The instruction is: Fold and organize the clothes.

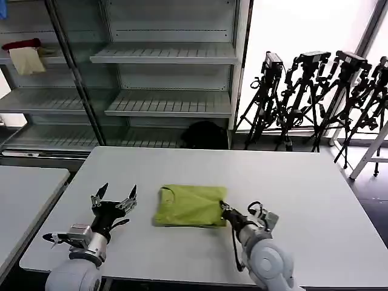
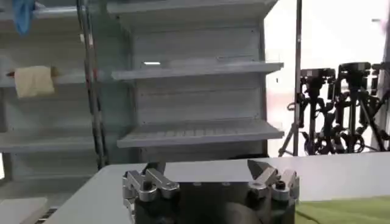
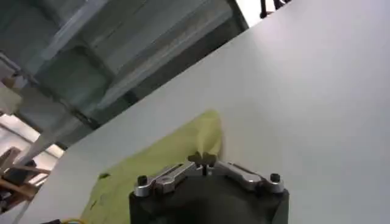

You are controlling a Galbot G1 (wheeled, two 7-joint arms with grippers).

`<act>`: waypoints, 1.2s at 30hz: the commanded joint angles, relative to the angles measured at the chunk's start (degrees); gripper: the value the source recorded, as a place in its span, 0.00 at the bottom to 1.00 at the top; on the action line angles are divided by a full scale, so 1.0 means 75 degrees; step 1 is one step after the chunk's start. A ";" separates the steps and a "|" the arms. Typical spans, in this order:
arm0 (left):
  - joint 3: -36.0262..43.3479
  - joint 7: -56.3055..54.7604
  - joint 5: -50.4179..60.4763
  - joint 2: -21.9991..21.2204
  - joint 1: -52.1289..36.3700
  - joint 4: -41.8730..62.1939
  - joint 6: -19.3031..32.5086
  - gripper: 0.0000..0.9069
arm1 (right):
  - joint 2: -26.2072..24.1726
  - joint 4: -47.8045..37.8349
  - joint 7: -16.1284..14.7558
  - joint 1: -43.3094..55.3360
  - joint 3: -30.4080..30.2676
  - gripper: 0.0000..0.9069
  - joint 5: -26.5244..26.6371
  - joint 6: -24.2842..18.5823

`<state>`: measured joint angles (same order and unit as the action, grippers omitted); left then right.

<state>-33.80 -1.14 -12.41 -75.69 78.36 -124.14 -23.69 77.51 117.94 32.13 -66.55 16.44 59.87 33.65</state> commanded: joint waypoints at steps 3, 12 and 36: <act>-0.0035 0.0008 -0.0019 0.0012 0.0048 0.0022 0.0015 1.00 | -0.1085 0.0427 -0.1383 -0.0747 0.1655 1.00 -0.0125 -0.0016; -0.0252 0.0021 -0.0153 0.0086 0.0114 0.0070 0.0047 1.00 | -0.0903 0.0260 -0.4072 -0.1276 0.3063 1.00 -0.6410 -0.1315; -0.0696 0.0397 -0.1674 0.0661 -0.0442 0.0923 -0.0128 1.00 | -0.1971 -0.1145 -0.4798 -0.0912 0.4509 1.00 -0.4987 -0.0282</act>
<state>-38.55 1.57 -21.84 -71.94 75.80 -118.18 -24.16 64.91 111.44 -0.29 -73.47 46.99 22.92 30.64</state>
